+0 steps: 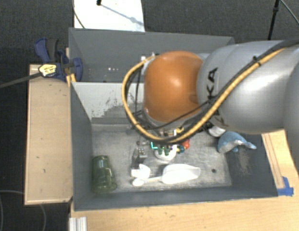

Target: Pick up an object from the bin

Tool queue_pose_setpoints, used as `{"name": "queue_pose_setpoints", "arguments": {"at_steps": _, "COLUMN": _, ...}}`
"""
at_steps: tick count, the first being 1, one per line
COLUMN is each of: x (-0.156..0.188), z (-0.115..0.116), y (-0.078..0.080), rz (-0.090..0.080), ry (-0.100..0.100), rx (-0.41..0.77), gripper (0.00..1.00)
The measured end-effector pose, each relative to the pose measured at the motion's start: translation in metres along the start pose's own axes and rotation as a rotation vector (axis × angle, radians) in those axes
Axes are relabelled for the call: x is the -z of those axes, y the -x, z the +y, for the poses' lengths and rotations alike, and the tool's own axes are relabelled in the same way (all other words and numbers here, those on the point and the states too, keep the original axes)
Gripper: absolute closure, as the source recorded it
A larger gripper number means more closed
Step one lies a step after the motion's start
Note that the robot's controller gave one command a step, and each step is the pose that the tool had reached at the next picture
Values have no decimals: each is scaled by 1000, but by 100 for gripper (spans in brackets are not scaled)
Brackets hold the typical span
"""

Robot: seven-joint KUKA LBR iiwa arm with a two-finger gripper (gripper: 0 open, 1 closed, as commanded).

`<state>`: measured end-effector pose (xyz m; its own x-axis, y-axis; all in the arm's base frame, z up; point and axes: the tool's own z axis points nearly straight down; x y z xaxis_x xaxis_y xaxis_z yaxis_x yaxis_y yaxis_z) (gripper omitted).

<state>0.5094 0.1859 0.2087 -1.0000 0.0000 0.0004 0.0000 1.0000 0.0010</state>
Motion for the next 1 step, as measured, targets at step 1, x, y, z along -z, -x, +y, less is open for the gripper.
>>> {"name": "queue_pose_setpoints", "arguments": {"at_steps": 1, "x": 30, "z": 28, "y": 32, "rz": -3, "ry": 1, "rx": 27, "gripper": 100}}
